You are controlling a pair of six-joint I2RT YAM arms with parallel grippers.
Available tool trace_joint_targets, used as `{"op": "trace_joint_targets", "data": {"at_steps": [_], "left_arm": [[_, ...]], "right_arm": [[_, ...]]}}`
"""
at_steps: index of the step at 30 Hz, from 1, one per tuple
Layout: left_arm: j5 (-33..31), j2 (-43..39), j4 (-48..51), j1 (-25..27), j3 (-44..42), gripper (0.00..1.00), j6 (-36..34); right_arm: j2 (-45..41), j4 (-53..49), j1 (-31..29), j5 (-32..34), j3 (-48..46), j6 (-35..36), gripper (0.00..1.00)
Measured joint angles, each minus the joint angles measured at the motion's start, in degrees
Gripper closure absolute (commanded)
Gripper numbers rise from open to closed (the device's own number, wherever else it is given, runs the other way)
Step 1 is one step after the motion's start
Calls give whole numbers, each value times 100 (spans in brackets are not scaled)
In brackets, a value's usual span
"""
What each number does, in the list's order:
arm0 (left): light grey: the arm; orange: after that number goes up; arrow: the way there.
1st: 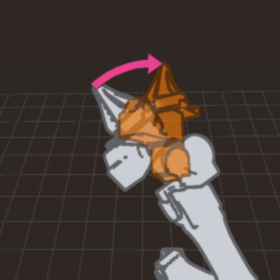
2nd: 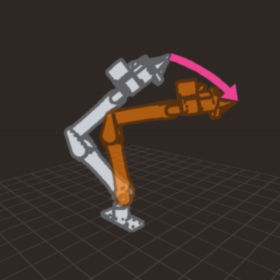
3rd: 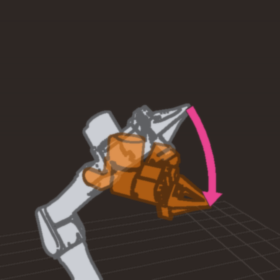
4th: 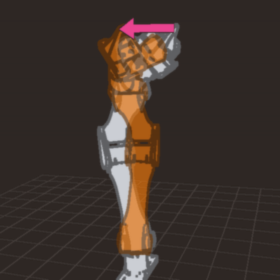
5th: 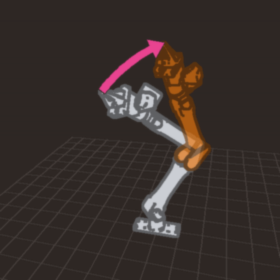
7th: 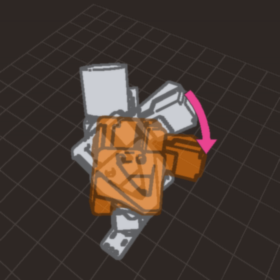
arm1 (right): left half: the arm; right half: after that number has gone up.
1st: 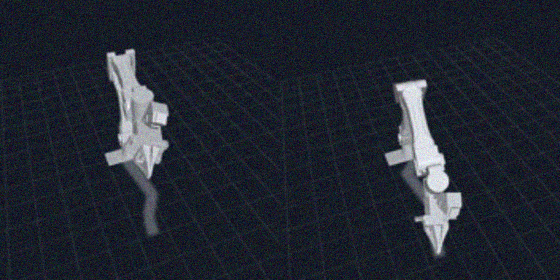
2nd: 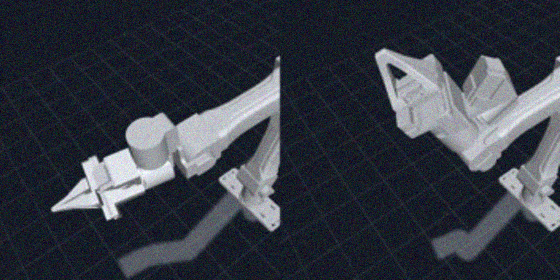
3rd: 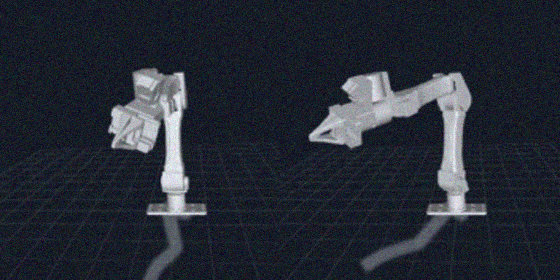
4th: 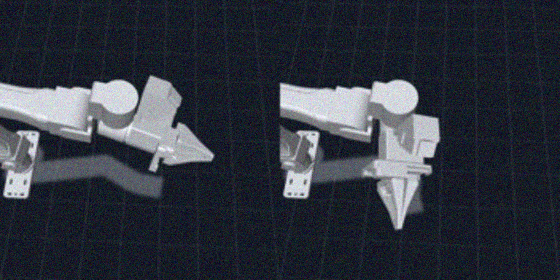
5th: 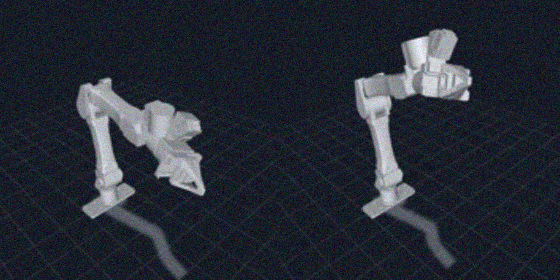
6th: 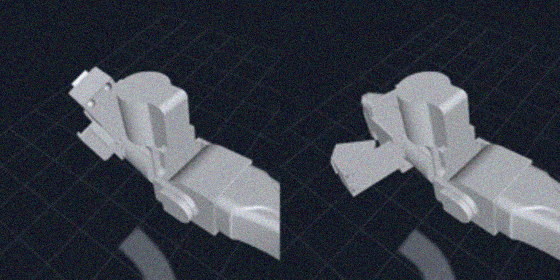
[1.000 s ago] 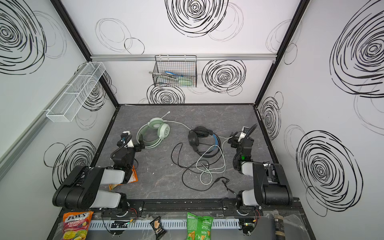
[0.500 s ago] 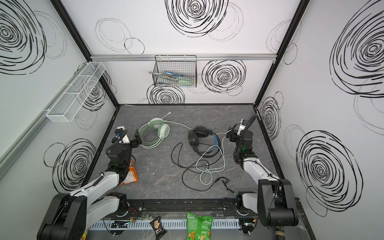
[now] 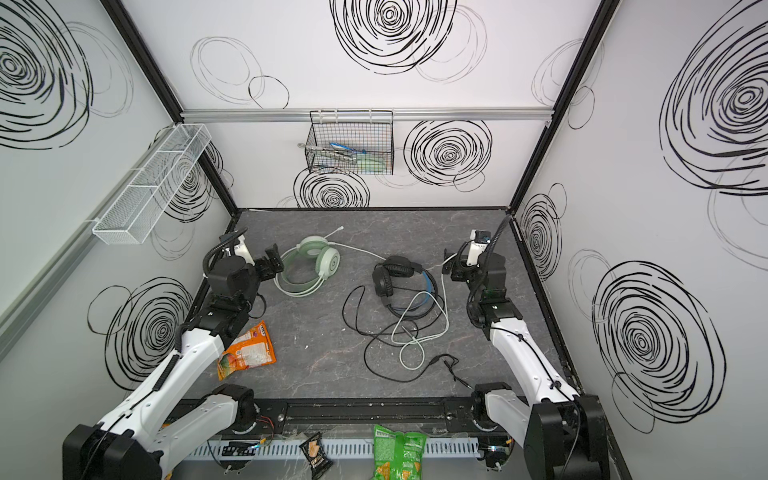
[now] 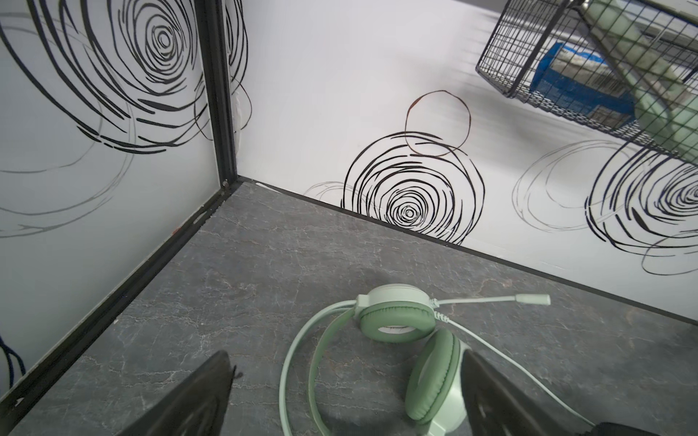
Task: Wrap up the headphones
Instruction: 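Raise both arms and move them toward the two headsets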
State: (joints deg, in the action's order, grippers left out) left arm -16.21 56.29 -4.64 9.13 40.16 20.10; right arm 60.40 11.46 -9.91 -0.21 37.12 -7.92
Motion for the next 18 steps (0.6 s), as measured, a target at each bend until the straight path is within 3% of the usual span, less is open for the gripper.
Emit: {"op": "trace_joint_targets", "data": {"at_steps": [11,18], "left_arm": [[1384,1545,1062,-31,1246,4,13],[1572,1860,1733,-308,1794,4,-164]], "right_arm": [[710,-680,-970,-214,881,293,3],[1051,-909,-1154,-369,1154,520,3]]}}
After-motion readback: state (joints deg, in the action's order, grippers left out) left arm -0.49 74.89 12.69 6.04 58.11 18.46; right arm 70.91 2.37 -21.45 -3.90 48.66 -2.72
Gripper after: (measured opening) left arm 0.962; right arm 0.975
